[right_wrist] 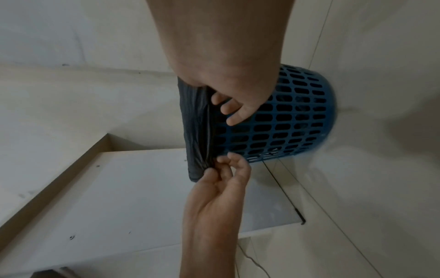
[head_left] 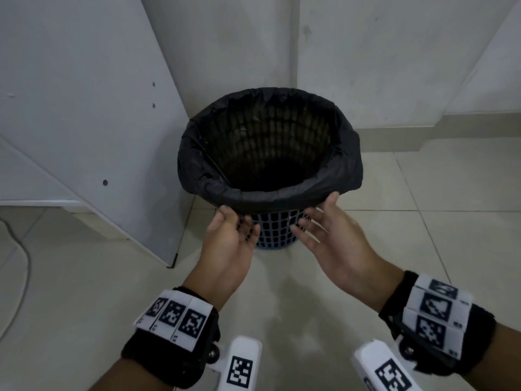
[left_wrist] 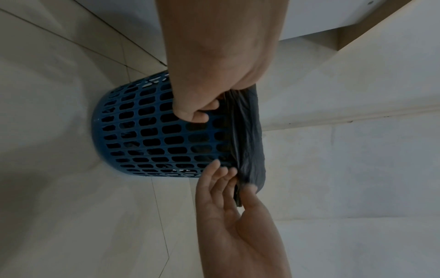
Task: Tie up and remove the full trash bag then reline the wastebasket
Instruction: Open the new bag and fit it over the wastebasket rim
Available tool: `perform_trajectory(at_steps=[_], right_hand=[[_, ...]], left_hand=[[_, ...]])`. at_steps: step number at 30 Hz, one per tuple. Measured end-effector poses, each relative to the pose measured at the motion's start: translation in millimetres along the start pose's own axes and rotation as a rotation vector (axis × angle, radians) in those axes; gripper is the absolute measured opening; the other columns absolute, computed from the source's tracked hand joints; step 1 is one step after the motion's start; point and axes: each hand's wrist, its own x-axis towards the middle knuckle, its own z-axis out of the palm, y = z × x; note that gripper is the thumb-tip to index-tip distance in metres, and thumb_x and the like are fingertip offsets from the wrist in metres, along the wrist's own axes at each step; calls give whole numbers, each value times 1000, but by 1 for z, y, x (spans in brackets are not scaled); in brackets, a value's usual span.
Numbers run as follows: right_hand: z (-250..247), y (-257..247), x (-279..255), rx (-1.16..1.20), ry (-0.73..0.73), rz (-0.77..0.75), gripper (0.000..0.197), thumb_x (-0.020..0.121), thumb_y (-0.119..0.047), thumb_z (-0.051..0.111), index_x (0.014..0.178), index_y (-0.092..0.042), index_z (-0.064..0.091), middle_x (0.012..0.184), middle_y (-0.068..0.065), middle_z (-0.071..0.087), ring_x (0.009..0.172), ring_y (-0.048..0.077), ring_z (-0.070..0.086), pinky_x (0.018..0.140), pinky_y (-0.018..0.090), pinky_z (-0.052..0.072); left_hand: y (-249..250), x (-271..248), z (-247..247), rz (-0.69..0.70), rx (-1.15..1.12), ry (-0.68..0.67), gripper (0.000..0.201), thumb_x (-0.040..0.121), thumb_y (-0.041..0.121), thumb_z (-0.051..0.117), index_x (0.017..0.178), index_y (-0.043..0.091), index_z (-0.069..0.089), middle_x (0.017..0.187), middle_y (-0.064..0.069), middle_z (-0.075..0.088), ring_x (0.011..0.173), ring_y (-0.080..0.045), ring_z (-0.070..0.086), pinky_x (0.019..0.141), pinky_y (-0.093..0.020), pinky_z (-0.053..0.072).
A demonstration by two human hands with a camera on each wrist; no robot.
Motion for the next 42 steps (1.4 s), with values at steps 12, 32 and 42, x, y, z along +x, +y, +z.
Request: perform_trajectory(at_steps=[12, 32, 42], right_hand=[[15, -10, 8, -8, -89, 13, 17, 104, -10, 45, 109, -11, 62, 82, 1, 60, 70, 12, 59, 76, 31, 60], [16, -37, 14, 170, 32, -81, 29, 99, -28, 57, 123, -13, 60, 113, 12, 71, 102, 26, 72, 90, 39, 58], [-16, -54, 38, -29, 160, -99, 34, 98, -38, 55, 120, -13, 60, 119, 11, 65, 102, 26, 67, 80, 38, 60]], left_hand=[[4, -1, 2, -59, -31, 39, 24, 107, 28, 45, 122, 18, 60, 82, 5, 58, 65, -5, 53, 66, -23, 52], [25, -7, 7, -22, -85, -35, 21, 97, 24, 65, 113, 12, 69, 104, -2, 78, 90, -11, 75, 73, -24, 61], [28, -4, 4, 18, -64, -59, 31, 98, 23, 63, 124, 7, 64, 105, -8, 73, 83, -18, 75, 71, -33, 62]])
